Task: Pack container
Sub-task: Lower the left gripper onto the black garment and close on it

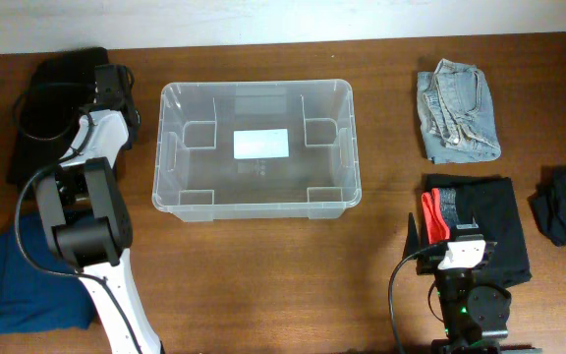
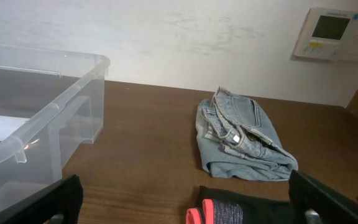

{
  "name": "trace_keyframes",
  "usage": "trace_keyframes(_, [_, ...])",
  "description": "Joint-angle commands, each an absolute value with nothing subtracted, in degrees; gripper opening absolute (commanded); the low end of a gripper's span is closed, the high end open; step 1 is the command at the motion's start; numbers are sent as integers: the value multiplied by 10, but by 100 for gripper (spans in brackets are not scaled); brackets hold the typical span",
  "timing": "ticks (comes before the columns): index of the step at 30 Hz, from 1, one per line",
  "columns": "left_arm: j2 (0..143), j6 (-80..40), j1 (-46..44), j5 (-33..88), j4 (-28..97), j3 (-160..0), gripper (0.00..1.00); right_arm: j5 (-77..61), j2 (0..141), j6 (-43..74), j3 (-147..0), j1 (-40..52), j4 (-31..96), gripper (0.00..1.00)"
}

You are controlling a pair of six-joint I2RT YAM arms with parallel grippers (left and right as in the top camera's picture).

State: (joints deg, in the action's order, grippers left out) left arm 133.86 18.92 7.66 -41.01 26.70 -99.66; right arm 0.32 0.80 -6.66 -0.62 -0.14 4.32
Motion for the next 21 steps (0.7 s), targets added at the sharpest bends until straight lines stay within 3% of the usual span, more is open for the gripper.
trace_keyframes(1, [1363,201,79,-434,264,-999,99,6,2,-69,-3,-5,46,98])
trace_keyframes(7, [1405,256,79,-444,258,-999,99,6,2,-69,-3,-5,46,98])
trace_keyframes(11, [1432,256,81,-501,218,-999,100,6,2,-69,-3,-5,46,98])
trace_keyframes(21, [1447,256,110,-504,223,-999,99,6,2,-69,-3,-5,46,98])
